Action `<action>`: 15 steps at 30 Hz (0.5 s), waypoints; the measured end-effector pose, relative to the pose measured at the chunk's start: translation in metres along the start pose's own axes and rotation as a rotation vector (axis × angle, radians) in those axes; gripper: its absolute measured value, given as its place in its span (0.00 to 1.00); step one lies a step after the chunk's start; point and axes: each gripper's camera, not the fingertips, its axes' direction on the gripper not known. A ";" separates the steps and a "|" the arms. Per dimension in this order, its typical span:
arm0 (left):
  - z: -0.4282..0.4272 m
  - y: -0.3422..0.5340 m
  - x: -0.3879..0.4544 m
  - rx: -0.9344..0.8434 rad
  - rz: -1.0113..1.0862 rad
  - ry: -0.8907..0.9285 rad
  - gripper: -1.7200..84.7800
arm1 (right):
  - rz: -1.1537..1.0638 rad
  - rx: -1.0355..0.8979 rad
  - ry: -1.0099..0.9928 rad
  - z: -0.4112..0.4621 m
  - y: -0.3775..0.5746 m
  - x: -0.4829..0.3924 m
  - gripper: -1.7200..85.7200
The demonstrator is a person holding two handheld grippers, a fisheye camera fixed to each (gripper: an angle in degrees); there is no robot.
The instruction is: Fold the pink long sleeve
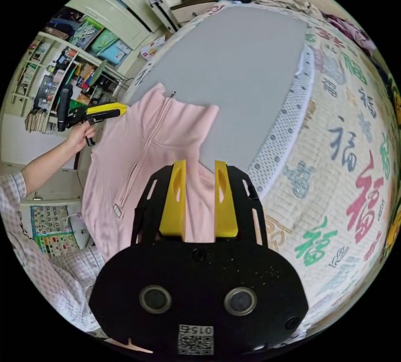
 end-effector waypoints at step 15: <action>-0.004 -0.010 0.000 -0.079 -0.060 -0.056 0.09 | 0.133 -0.030 0.174 0.017 0.033 0.003 0.05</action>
